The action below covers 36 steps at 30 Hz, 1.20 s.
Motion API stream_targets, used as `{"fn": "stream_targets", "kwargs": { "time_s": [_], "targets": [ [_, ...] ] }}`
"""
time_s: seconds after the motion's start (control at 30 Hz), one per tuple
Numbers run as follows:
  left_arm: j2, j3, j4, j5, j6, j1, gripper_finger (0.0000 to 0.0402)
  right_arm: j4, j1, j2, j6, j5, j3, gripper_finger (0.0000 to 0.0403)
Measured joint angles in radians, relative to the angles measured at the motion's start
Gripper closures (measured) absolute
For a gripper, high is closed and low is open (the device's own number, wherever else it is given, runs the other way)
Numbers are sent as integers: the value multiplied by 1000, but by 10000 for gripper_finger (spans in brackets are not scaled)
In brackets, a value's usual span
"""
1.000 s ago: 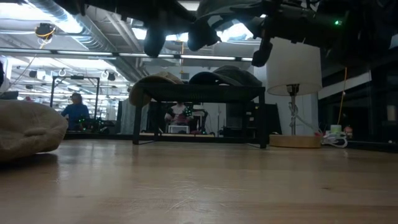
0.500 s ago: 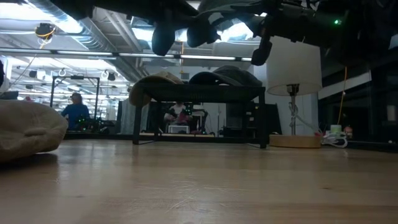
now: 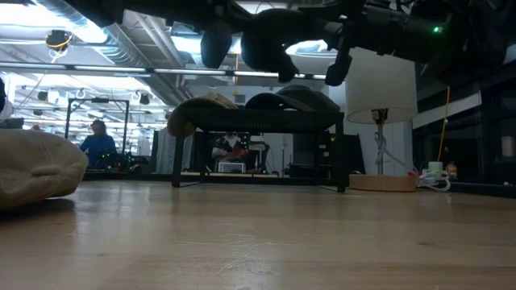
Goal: Pick & Place hat
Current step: Stack the dark green cap on top of the other dark green cap on the shelf
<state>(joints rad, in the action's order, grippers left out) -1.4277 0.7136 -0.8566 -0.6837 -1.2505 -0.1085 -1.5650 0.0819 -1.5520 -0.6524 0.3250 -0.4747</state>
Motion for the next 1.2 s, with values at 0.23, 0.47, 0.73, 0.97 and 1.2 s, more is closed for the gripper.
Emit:
{"fn": "stream_targets", "kwargs": {
  "time_s": [0.23, 0.47, 0.73, 0.97, 1.2],
  "targets": [
    [0, 0, 4, -37, 12, -1, 395, 25, 0, 0, 77, -4, 0, 329],
    [0, 0, -20, -84, 7, -1, 397, 69, -1, 0, 144, -91, 1, 301],
    [2, 0, -135, -131, -93, -10, 397, 165, 8, 0, 212, -170, 2, 299],
    [2, 0, -121, -186, -176, -29, 397, 413, 8, 104, 222, -306, 3, 299],
    [1, 0, -67, -181, -133, 1, 397, 962, 34, 397, 389, -370, 6, 299]
  ]
}}
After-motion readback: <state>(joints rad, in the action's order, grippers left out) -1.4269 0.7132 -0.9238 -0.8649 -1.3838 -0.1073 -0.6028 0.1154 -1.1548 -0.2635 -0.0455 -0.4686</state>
